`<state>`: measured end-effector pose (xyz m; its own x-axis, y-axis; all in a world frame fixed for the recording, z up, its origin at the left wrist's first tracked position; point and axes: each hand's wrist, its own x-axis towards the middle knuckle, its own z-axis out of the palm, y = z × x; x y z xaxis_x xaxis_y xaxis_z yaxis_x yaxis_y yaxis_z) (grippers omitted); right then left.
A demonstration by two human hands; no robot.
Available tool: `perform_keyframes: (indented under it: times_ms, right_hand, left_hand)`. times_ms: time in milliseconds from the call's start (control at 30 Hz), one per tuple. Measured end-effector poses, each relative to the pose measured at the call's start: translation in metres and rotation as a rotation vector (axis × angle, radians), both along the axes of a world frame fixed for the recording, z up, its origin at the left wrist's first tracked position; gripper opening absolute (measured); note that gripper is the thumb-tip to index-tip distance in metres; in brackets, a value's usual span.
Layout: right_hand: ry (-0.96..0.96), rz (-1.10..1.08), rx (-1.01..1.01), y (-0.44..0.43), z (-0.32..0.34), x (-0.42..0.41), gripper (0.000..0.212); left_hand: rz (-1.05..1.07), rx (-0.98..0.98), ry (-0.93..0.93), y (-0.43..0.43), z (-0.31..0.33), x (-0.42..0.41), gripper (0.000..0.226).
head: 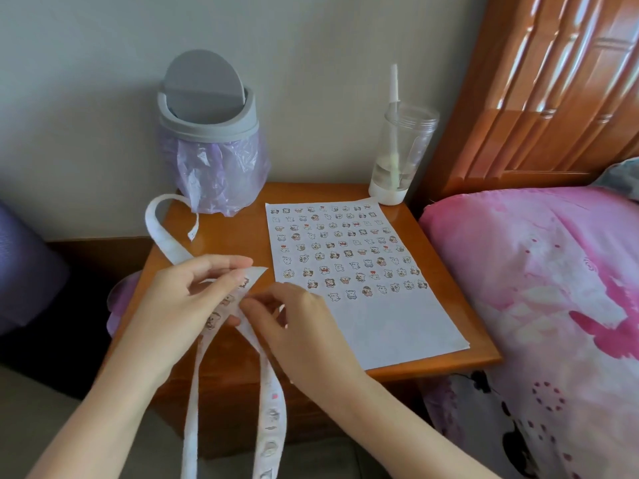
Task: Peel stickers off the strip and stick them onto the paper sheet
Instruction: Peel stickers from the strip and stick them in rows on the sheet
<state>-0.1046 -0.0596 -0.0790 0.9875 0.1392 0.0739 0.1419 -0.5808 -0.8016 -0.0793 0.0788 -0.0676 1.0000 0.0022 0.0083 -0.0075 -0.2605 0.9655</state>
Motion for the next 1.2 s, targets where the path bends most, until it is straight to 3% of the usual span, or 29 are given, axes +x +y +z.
perform_keyframes:
  times_ms: [200, 433, 600, 933, 1200]
  right_hand:
    - [0.020, -0.115, 0.212, -0.025, -0.001, 0.003, 0.013]
    - [-0.010, -0.082, 0.470, -0.029, 0.002, 0.002, 0.009]
    - [-0.065, -0.089, 0.464, -0.031, 0.002, 0.004, 0.016]
    - [-0.093, -0.112, 0.468, -0.038, 0.002, 0.008, 0.016]
    - [-0.156, -0.134, 0.360, -0.037, -0.002, 0.010, 0.017]
  left_hand:
    - [-0.043, -0.020, 0.003, -0.006, -0.006, -0.003, 0.017]
    - [-0.068, 0.009, -0.024, -0.015, -0.009, -0.007, 0.028]
    - [-0.006, -0.021, 0.020, -0.022, -0.008, -0.007, 0.041]
    - [-0.080, -0.167, 0.173, -0.024, -0.006, -0.007, 0.018]
    - [-0.053, -0.250, 0.195, -0.026, -0.008, -0.008, 0.013]
